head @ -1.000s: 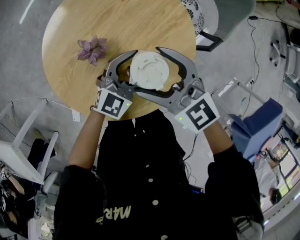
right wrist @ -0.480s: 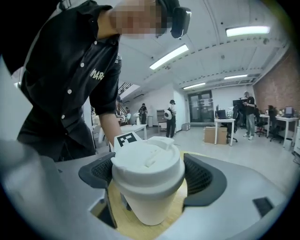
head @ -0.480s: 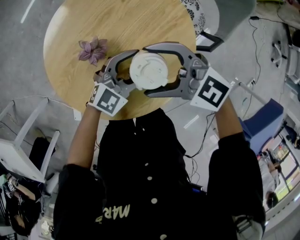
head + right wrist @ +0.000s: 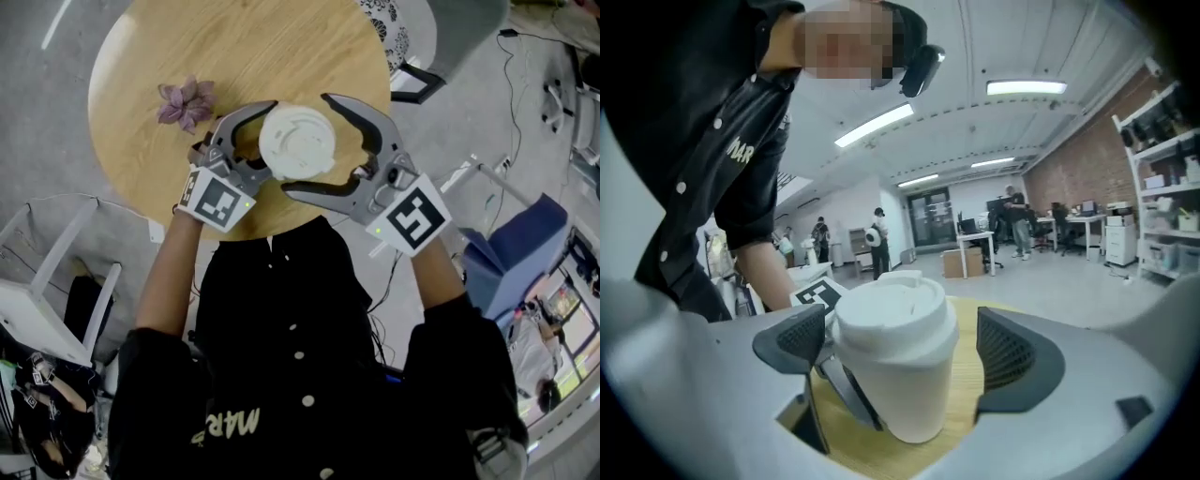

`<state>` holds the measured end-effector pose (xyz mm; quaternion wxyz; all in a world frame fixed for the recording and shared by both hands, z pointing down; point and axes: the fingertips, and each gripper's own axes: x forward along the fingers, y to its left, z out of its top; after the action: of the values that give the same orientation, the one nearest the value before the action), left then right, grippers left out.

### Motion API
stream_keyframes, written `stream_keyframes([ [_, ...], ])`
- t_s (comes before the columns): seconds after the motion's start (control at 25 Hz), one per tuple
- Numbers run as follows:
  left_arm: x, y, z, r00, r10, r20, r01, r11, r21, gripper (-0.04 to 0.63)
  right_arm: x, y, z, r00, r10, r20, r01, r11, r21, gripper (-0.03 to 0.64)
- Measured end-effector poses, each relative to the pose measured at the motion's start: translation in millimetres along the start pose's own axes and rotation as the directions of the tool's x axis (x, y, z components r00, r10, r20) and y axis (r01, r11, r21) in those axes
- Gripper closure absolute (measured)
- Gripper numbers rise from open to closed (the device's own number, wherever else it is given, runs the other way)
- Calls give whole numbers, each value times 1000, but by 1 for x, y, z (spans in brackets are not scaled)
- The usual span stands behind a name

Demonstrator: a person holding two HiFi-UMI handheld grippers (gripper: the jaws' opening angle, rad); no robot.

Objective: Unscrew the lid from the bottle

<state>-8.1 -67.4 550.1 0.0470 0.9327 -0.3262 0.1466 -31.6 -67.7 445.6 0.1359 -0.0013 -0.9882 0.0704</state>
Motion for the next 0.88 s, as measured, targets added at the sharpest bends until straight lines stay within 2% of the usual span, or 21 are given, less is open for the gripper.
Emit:
stream_keyframes([
  [0.16,0,0,-2,1000,-1,-4,1,1000,-1,252,6,6,3,990,-133,47,128,987,97,115],
  [0.28,-1,0,-3,1000,0,-12,0,1000,-1,251,11,2,-1,976,-217,17,214,970,115,125],
  [0.4,-1,0,-4,1000,2,-14,-2,1000,-6,251,12,-1,-6,972,-234,-22,235,963,129,150],
  [0.52,0,0,1,1000,5,9,-5,1000,-3,251,10,0,-8,978,-204,-39,207,972,111,150],
  [0.6,-1,-1,-2,1000,-5,-15,5,1000,-1,252,9,2,-10,990,-129,-55,133,988,83,150],
  [0.68,-1,-1,-2,1000,-13,-25,13,1000,-1,252,9,7,-8,998,22,-56,-22,1000,1,150],
  [0.72,-1,-1,-2,1000,-15,-26,15,1000,-1,252,9,9,-6,991,119,-54,-121,991,-50,150],
  [0.8,-1,-1,-3,999,-20,-30,20,1000,2,252,9,14,-4,954,295,-57,-299,948,-110,150],
  [0.88,-1,-1,-3,999,-21,-33,21,1000,3,251,8,15,-2,912,404,-67,-410,904,-119,150],
])
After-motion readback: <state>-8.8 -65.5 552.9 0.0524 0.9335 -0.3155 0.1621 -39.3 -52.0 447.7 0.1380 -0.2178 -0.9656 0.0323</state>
